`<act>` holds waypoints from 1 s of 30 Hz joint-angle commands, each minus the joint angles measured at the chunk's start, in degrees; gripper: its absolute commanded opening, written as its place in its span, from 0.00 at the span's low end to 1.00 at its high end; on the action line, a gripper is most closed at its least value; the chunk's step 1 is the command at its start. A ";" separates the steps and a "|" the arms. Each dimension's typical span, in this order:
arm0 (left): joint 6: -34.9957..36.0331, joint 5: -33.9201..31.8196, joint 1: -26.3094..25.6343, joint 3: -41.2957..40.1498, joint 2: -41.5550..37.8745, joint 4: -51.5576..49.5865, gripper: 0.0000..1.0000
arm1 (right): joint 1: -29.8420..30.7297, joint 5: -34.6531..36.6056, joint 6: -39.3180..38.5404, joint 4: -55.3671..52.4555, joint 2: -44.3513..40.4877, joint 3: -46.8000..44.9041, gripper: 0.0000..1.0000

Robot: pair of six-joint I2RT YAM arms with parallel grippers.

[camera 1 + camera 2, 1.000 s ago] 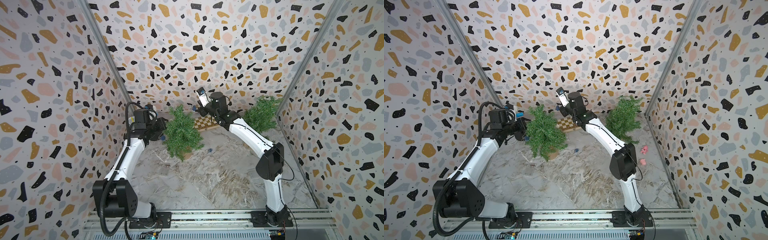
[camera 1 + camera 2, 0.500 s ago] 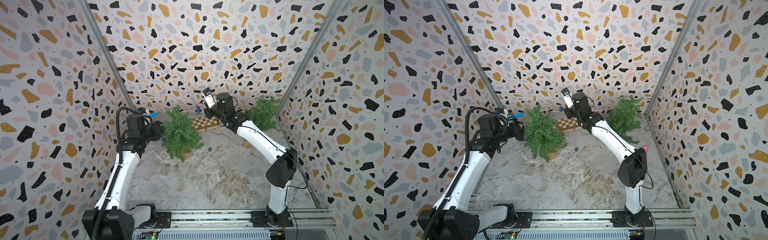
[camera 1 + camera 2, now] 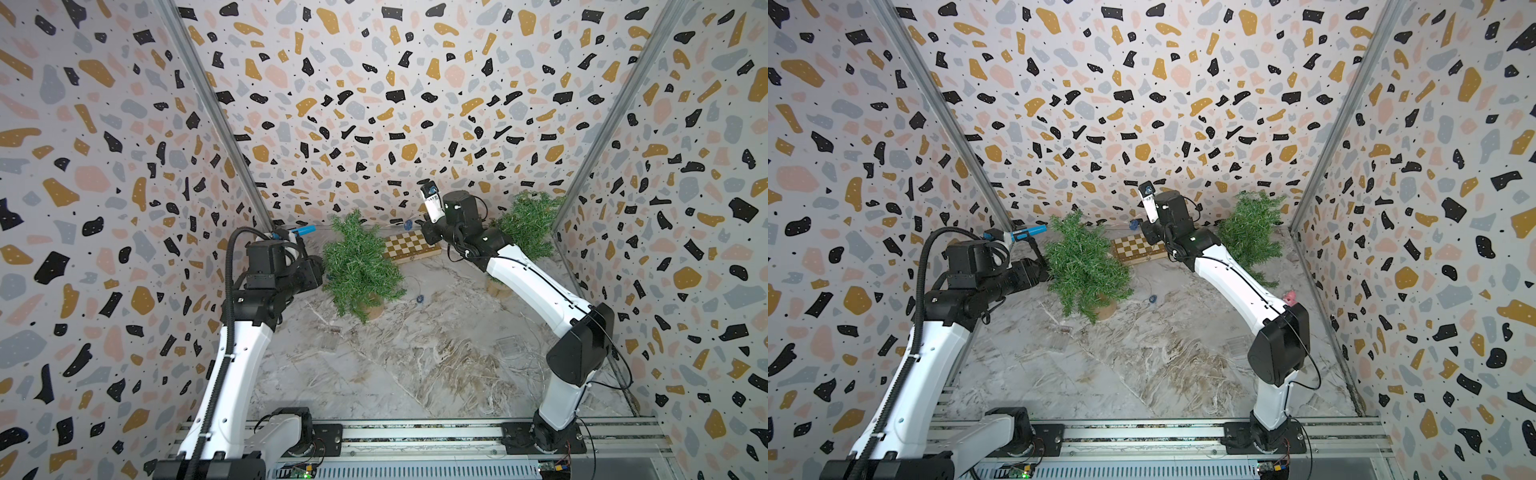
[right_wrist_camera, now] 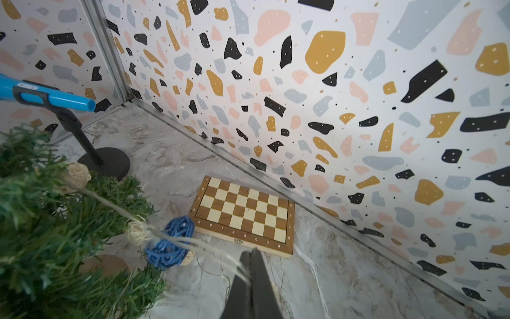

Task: Wrap string light around the christmas tree
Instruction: Wrap the light string around the Christmas tree.

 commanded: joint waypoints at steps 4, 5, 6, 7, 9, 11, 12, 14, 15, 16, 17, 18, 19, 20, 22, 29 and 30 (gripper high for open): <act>2.04 4.46 -10.45 -6.38 -8.66 1.18 0.60 | 0.09 -3.38 4.85 -2.03 -5.71 1.77 0.00; 1.66 4.27 -13.59 -8.01 -9.76 3.25 0.62 | 0.09 -4.28 5.44 -2.24 -6.07 1.92 0.00; 1.23 3.80 -16.65 -9.47 -10.56 5.55 0.64 | 0.17 -4.99 5.99 -2.43 -6.28 1.92 0.00; 0.74 2.55 -21.19 -11.51 -10.88 9.10 0.67 | 0.09 -5.73 6.77 -2.68 -6.52 1.86 0.00; 0.88 -1.38 -30.09 -14.10 -9.72 15.78 0.71 | 0.16 -7.40 8.36 -3.44 -6.95 1.79 0.00; 3.16 -5.24 -37.59 -15.13 -6.39 22.94 0.73 | 0.10 -9.05 10.16 -4.31 -7.57 1.75 0.00; 4.26 -6.43 -39.56 -15.37 -4.44 25.98 0.73 | 0.17 -9.57 10.91 -4.59 -7.96 1.76 0.00; 5.45 -7.02 -41.15 -15.13 0.31 33.34 0.73 | 0.10 -11.00 12.02 -4.83 -8.87 1.48 0.00; 5.33 -6.47 -41.20 -14.72 2.49 36.09 0.73 | 0.17 -11.76 12.42 -4.71 -9.27 1.23 0.00; 5.59 -5.75 -41.30 -13.67 4.78 38.32 0.73 | 0.10 -12.37 12.76 -4.58 -9.54 0.80 0.00; 5.97 -5.53 -41.33 -12.51 6.70 40.13 0.73 | 0.12 -12.80 13.03 -4.56 -9.84 0.33 0.00; 6.10 -5.59 -41.33 -11.91 8.28 42.12 0.73 | 0.09 -13.19 13.19 -4.56 -10.06 -0.10 0.00; 6.74 -5.29 -41.33 -11.31 9.85 44.25 0.74 | 0.11 -13.51 13.45 -4.56 -10.20 -0.50 0.00; 7.84 -4.58 -41.31 -10.46 11.36 45.44 0.74 | 0.11 -13.90 13.73 -4.54 -10.43 -0.96 0.00; 9.40 -4.08 -41.32 -9.24 14.14 47.46 0.75 | 0.16 -14.84 14.58 -4.16 -10.91 -1.80 0.00; 9.68 -3.88 -38.37 -7.96 20.74 58.03 0.79 | 0.14 -19.54 17.36 -2.26 -12.03 -3.00 0.00; 9.13 -3.15 -37.82 -6.86 22.42 58.66 0.77 | 0.11 -20.12 17.70 -2.03 -12.15 -3.04 0.00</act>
